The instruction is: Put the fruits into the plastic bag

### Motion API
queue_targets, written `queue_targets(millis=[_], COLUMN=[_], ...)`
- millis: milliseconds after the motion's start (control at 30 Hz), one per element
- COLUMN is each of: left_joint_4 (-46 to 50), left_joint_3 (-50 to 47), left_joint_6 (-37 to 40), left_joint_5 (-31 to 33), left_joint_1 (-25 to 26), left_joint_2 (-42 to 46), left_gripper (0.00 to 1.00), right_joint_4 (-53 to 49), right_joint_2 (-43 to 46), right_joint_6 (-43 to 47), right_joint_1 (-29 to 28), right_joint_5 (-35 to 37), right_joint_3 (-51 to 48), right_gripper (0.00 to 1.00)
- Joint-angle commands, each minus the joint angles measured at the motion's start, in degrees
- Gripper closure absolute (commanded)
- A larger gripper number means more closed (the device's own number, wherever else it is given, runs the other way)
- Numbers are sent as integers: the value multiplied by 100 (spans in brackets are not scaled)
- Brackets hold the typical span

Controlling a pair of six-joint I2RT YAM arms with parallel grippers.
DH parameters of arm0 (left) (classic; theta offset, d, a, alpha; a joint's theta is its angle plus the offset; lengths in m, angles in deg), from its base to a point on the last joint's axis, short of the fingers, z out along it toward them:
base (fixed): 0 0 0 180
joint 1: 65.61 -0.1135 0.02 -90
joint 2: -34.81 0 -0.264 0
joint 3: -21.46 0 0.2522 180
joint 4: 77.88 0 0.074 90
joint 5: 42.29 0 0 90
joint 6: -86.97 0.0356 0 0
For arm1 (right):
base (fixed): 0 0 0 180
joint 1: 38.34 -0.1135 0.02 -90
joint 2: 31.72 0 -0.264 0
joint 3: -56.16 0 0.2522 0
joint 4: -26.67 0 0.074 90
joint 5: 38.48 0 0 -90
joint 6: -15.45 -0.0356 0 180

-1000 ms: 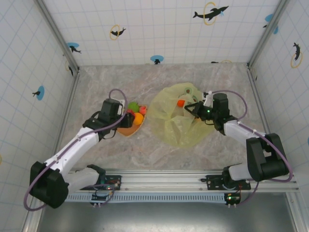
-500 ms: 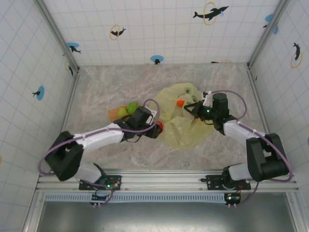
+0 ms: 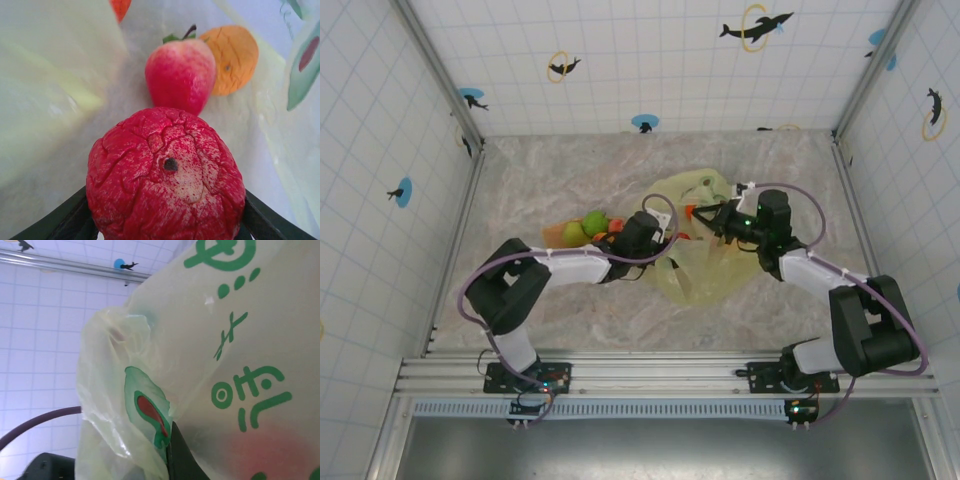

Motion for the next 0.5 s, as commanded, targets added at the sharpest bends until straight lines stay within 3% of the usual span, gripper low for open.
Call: queue_targets(millis=[0,267,467], left_joint_4=[-920,-1407,-1470], left_joint_3=[236,712,666], left_joint_6=[-652,-1310,-1221], left_joint_5=[286,518,487], left_joint_1=[14,13,9], left_joint_2=[-331,-1132,-1010], left_gripper=[39,34,24], right_joint_4=[526,371,273], right_joint_2=[3,-59,0], right_joint_6=[-358,-221,-86], right_joint_1=[-50,-22,57], right_joint_5=[88,142,136], right_joint_3=[-93,-99,-177], right_gripper=[100,100,100])
